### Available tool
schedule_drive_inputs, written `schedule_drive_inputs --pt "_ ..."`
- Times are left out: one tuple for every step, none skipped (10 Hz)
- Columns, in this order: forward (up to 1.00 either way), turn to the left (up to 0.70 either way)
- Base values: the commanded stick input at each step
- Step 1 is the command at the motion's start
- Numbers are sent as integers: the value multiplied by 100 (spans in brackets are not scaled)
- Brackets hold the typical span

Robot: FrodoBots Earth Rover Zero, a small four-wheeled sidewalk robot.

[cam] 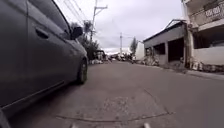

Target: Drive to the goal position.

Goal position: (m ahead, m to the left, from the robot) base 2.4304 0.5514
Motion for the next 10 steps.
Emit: schedule_drive_inputs --pt "70 0" --pt "70 0" --pt "70 0" --pt "70 0" --pt "70 0" --pt "70 0" --pt "70 0" --pt "70 0" --pt "70 0" --pt "70 -4"
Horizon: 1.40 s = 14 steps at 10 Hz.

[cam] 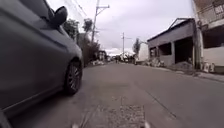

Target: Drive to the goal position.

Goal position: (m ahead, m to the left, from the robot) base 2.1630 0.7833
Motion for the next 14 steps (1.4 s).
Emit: schedule_drive_inputs --pt "70 -27" --pt "70 -35" --pt "70 -35" --pt "70 -20" --pt "70 0" --pt "70 0" --pt "70 0" --pt "70 0" --pt "70 0" --pt "70 0" --pt "70 0" --pt "70 0" --pt "70 0" --pt "70 0"
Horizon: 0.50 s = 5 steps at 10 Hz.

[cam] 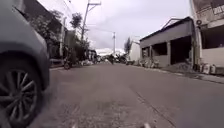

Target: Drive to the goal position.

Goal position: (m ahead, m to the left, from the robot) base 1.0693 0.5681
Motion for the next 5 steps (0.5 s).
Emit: schedule_drive_inputs --pt "70 0" --pt "70 0" --pt "70 0" --pt "70 0" --pt "70 0"
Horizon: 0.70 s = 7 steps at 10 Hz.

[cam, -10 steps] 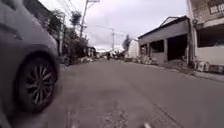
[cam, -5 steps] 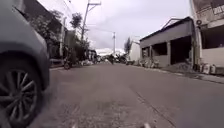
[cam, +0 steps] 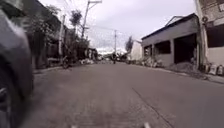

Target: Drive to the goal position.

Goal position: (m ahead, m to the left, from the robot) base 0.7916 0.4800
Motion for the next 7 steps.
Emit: schedule_drive_inputs --pt "70 0" --pt "70 0" --pt "70 0" --pt "70 0" --pt "70 0" --pt "70 0" --pt "70 0"
